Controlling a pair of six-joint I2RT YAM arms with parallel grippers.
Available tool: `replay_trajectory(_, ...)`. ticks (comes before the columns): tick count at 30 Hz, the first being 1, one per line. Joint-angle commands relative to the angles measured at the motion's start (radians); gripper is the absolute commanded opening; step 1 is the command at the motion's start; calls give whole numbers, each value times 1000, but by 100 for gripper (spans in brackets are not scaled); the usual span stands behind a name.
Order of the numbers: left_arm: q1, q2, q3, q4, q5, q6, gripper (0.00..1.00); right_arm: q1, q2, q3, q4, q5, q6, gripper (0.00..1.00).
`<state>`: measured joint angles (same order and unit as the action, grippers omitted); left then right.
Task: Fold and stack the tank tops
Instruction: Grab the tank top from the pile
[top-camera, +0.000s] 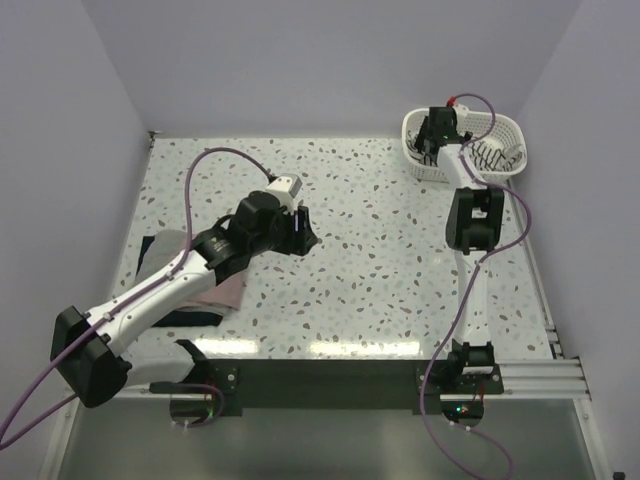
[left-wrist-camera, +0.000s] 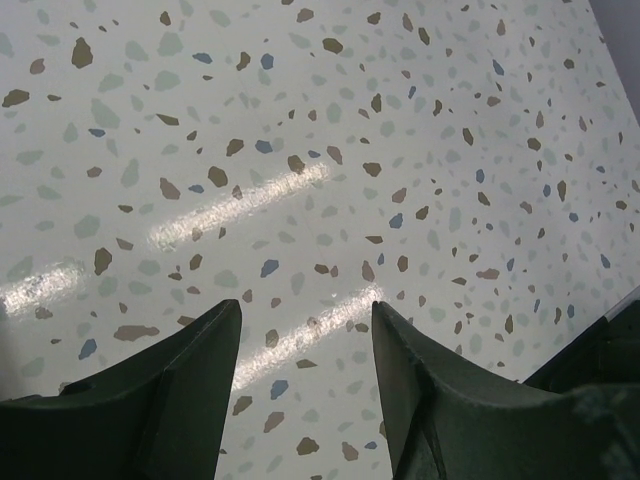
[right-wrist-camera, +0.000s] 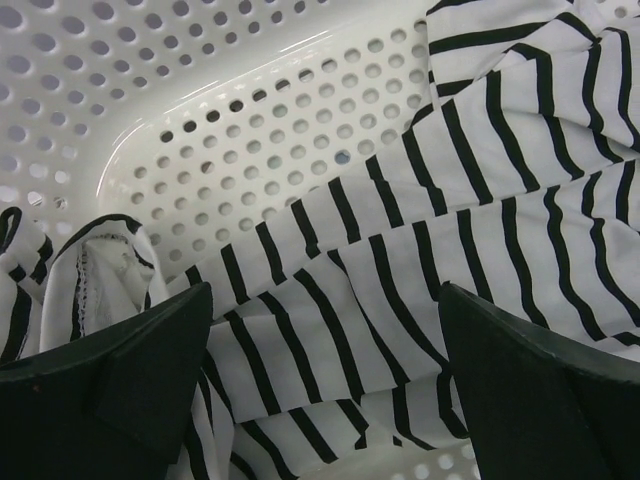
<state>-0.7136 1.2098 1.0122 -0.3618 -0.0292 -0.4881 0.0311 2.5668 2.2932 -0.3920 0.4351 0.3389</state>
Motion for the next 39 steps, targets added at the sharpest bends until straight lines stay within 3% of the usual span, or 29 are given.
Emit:
replay_trajectory(1, 5, 14, 46, 7, 15, -1, 60, 3, 1, 14, 48, 14, -20, 98)
replay_trajectory(8, 8, 42, 54, 11, 23, -1, 59, -13, 18, -31, 55, -6, -26, 88)
replay_trajectory(13, 11, 51, 57, 18, 25, -6, 59, -14, 18, -41, 58, -25, -20, 73)
replay_trajectory(23, 9, 65, 66, 21, 25, -14, 59, -20, -34, -48, 87, -33, -6, 10)
replay_trajectory(25, 9, 66, 69, 21, 22, -14, 59, -22, -43, -31, 88, -32, -6, 3)
replay_trajectory(39, 14, 53, 85, 21, -8, -18, 59, -30, -273, 47, 180, -36, -43, 0)
